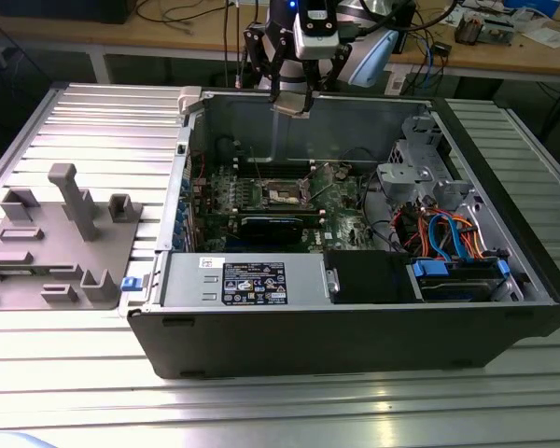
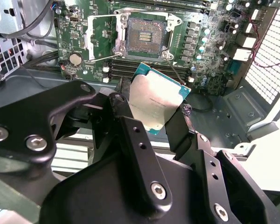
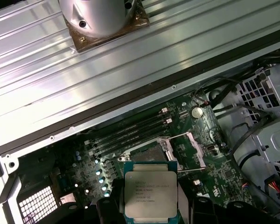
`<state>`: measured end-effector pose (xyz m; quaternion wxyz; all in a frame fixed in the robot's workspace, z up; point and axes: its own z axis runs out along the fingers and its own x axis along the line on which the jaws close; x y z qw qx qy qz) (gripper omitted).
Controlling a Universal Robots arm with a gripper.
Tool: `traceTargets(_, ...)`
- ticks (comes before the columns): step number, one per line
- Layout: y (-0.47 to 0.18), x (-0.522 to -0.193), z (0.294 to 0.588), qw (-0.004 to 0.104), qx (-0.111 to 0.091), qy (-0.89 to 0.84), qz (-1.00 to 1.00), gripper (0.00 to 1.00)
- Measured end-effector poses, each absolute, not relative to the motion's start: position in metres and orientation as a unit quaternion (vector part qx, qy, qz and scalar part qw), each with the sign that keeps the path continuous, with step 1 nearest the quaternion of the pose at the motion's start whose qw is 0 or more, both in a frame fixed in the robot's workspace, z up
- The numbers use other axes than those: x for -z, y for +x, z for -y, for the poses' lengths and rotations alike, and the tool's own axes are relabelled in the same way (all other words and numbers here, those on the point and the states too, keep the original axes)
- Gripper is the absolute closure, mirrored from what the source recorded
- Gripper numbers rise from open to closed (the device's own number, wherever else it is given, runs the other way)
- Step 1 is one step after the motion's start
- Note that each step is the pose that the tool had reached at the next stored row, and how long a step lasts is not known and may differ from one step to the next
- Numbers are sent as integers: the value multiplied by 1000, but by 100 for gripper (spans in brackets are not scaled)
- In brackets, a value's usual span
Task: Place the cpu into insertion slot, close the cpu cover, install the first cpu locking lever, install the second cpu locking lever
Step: 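Place the cpu into insertion slot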
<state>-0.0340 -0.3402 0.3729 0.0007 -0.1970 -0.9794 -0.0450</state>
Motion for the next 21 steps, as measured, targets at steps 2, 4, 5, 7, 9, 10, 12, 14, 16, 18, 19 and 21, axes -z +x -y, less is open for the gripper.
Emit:
traceTargets(2,-34,-373,340,1,45,-197,979,46)
traceTargets(4,-34,-373,340,1,45,-198,979,46)
traceTargets(5,-34,-373,340,1,45,-198,979,46)
traceTargets(7,-34,-373,340,1,45,-199,979,46)
traceTargets(9,-34,-373,340,1,45,-200,979,46)
traceTargets(10,-34,-373,340,1,45,-200,979,46)
traceTargets(12,-34,-373,340,1,45,-201,979,46)
traceTargets(14,-34,-373,340,1,45,-201,979,46)
traceTargets(16,-34,-373,340,1,45,-202,978,46)
traceTargets(18,-34,-373,340,0,45,-202,978,46)
traceTargets(19,-34,-373,340,0,45,-202,978,46)
traceTargets(21,-34,-373,340,0,45,-203,978,46)
